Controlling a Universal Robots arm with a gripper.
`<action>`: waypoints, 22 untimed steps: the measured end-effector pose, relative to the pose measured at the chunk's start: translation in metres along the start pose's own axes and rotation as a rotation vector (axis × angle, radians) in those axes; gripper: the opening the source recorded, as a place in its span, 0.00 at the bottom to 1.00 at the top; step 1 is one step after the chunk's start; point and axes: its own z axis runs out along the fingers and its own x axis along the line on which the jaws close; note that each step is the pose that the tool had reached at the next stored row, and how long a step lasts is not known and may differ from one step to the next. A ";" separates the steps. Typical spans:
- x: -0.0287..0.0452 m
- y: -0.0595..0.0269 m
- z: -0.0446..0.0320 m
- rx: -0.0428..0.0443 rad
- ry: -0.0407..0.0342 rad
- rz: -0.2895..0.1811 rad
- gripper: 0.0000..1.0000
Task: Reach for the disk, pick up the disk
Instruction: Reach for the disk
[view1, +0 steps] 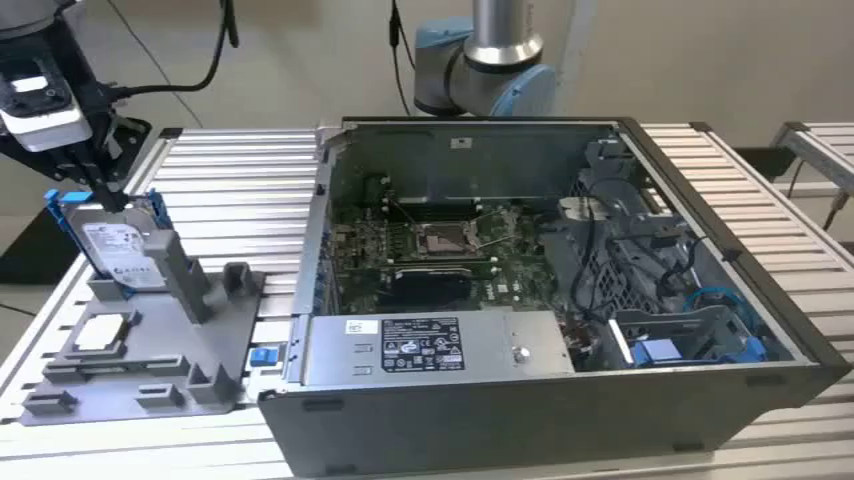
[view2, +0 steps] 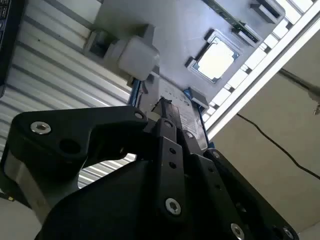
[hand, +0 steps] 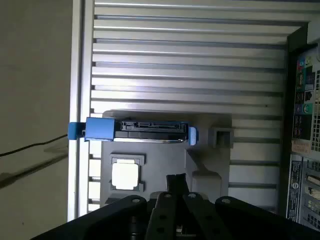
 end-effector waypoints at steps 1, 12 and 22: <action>0.0000 0.0000 0.0000 0.0001 0.0001 0.000 0.00; 0.0005 0.0000 -0.0001 0.0002 0.0002 0.000 0.00; 0.0169 0.0100 0.0005 0.0001 -0.0005 0.000 0.00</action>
